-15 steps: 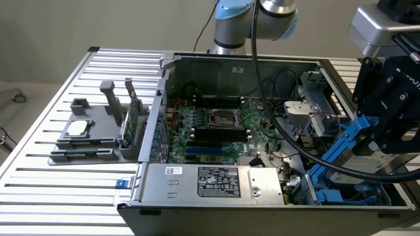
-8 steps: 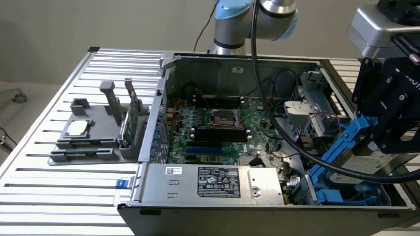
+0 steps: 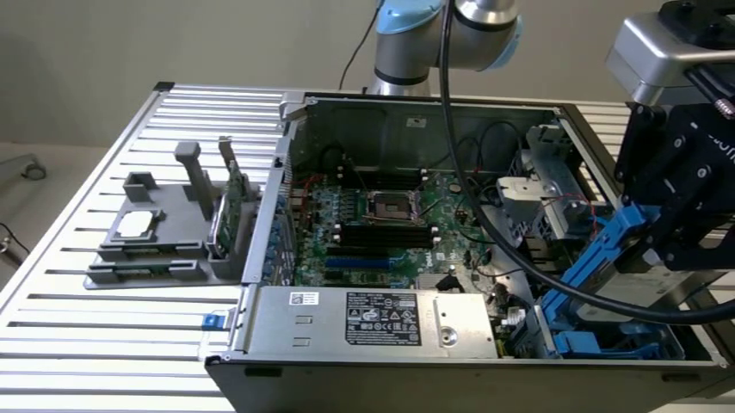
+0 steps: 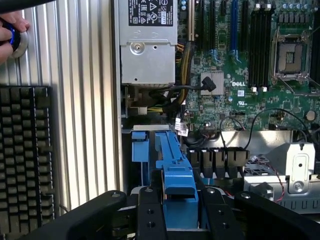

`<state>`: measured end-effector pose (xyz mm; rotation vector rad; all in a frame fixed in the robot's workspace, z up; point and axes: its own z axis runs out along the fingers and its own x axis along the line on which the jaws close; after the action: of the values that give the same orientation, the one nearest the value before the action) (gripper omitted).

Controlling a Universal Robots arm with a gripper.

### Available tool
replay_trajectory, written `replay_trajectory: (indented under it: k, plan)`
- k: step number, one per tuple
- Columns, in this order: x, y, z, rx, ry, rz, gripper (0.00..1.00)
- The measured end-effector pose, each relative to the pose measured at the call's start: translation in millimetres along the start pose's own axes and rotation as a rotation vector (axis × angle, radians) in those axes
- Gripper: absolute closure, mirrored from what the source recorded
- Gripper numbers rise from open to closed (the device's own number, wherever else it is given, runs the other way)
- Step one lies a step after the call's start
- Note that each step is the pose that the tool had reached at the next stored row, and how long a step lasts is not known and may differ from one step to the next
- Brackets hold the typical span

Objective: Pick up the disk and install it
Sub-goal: 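Insert the disk into the insertion slot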

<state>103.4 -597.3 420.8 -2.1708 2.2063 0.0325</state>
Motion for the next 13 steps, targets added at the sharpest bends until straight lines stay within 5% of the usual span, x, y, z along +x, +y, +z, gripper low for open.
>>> replay_trajectory:
  k: [13]
  plan:
    - [1.0, 0.1, 6.5, -0.0013, -0.0027, -0.026, 0.67]
